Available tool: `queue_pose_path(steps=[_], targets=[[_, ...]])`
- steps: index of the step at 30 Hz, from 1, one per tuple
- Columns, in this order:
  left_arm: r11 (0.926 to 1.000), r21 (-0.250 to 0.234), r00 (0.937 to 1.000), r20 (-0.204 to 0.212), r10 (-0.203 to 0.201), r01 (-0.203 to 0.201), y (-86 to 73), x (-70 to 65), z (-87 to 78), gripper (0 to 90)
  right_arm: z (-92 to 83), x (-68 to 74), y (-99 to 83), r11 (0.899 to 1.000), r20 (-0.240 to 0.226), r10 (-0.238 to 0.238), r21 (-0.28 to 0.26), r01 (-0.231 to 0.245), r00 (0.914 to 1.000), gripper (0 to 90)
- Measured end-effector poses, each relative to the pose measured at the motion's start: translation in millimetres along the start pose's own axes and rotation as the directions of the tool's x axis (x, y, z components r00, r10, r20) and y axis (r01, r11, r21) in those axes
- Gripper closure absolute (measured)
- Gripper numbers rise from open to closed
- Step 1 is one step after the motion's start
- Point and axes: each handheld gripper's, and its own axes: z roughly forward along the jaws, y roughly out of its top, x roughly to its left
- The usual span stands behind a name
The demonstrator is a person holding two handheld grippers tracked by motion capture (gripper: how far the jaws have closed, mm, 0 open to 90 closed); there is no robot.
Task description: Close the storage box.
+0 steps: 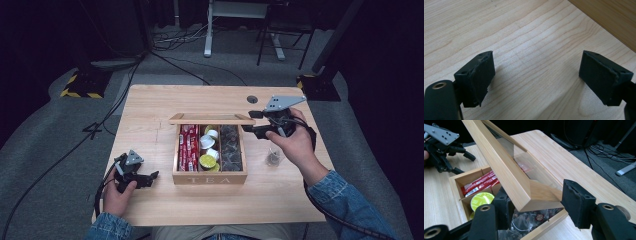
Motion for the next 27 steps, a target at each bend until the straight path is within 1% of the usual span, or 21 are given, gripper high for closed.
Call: queue_pose_path(steps=[9,14,20,27], targets=[[1.0,0.0,1.0,0.002,-0.001,0.001,0.0,-0.1,0.0,13.7,2.3,11.6,-12.6,1.0,-0.001,-0.023,0.012,0.023,0.9997,40.9],[1.0,-0.002,1.0,0.0,-0.002,0.002,-0.1,-0.2,0.1,13.7,3.9,17.7,-21.5,1.0,-0.001,-0.023,0.017,0.023,0.9997,38.8],[1.0,-0.002,1.0,0.002,-0.002,0.002,-0.1,-0.1,0.2,13.7,5.5,27.2,-30.9,0.998,0.012,-0.055,0.036,0.055,0.9984,37.7],[1.0,-0.003,1.0,0.001,-0.002,0.002,-0.2,-0.2,0.3,13.7,8.8,34.7,-44.8,0.998,0.002,-0.038,0.04,0.038,0.9993,32.9]])
